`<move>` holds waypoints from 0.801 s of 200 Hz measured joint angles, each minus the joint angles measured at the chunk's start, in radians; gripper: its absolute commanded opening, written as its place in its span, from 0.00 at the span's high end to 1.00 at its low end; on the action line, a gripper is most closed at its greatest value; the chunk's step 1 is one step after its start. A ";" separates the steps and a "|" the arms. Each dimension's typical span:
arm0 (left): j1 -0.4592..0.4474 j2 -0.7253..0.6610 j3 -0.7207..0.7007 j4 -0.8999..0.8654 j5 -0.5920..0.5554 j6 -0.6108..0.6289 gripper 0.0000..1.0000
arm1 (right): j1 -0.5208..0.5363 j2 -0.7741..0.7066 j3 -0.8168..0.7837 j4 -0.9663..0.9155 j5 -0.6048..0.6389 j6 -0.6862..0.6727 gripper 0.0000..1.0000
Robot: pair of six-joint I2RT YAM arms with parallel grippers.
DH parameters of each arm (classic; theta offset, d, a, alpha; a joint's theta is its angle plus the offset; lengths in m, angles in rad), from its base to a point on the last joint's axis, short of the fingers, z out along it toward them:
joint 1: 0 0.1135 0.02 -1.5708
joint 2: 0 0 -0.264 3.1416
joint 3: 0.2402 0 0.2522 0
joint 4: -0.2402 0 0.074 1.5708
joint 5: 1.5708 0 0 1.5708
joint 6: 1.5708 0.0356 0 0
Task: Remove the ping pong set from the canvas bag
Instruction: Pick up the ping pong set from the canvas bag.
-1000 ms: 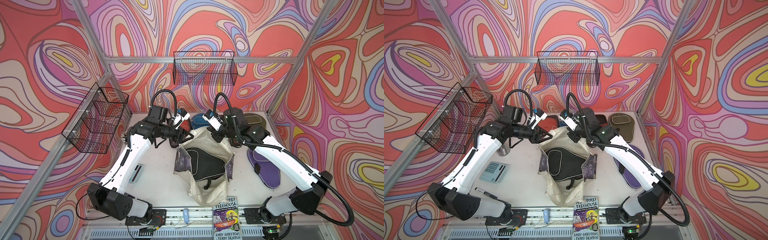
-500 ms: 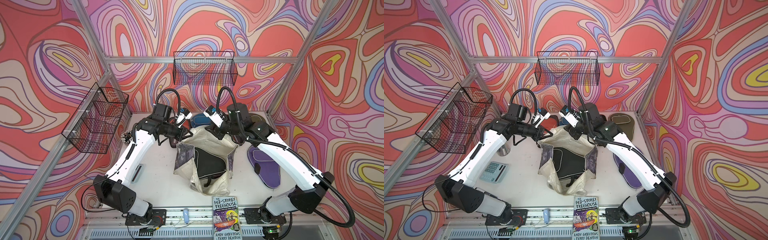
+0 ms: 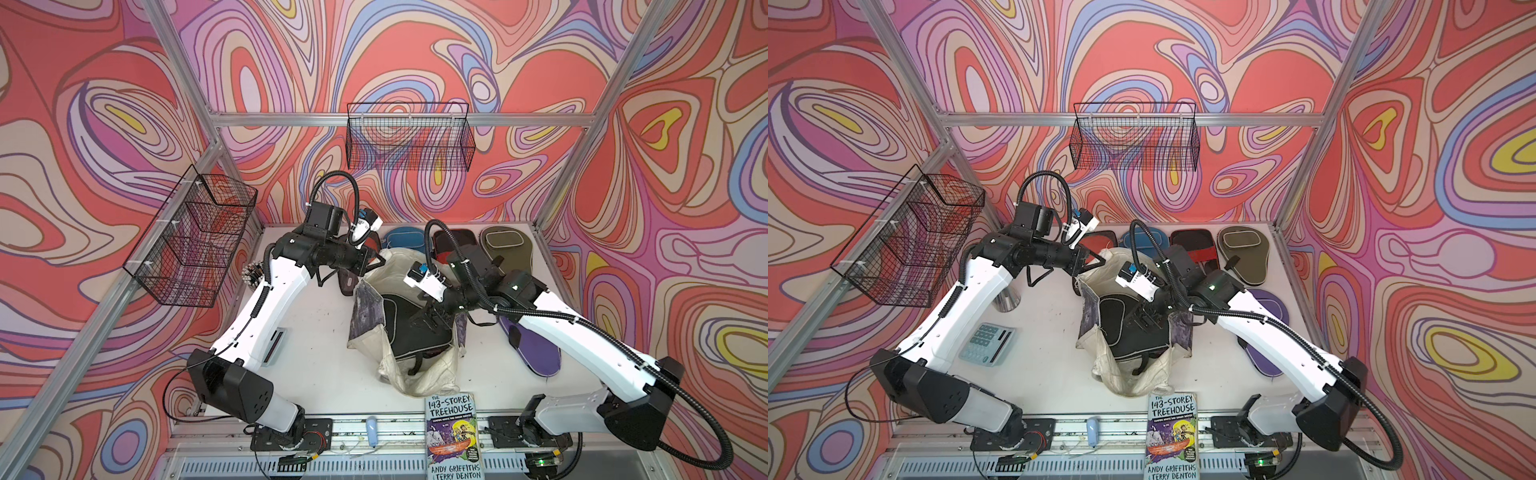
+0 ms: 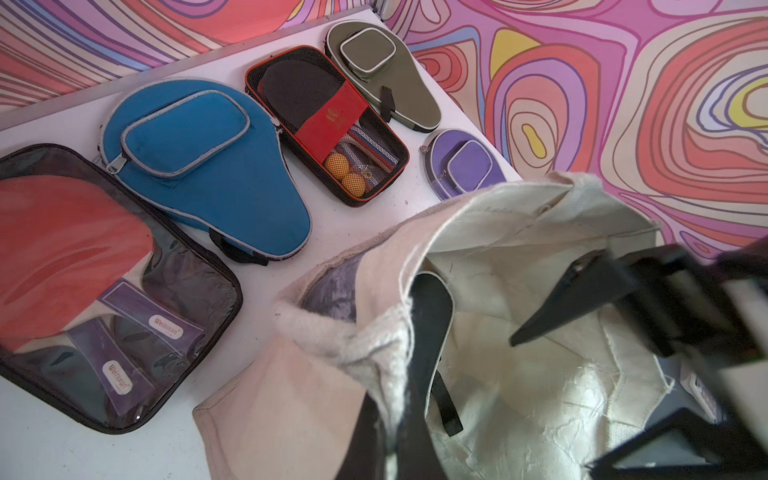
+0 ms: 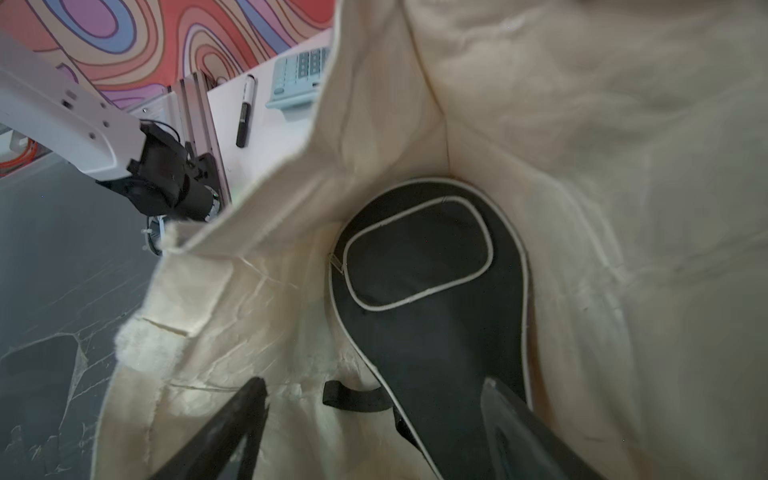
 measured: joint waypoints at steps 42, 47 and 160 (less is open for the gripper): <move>0.000 0.000 0.001 0.013 0.021 -0.020 1.00 | 0.000 0.105 -0.098 0.080 0.010 0.034 0.17; 0.000 0.000 0.001 0.013 0.023 -0.022 1.00 | 0.000 0.121 -0.098 0.093 0.013 0.040 0.17; 0.000 -0.037 -0.087 0.092 0.098 -0.039 1.00 | 0.000 0.322 -0.096 0.358 0.201 0.145 0.14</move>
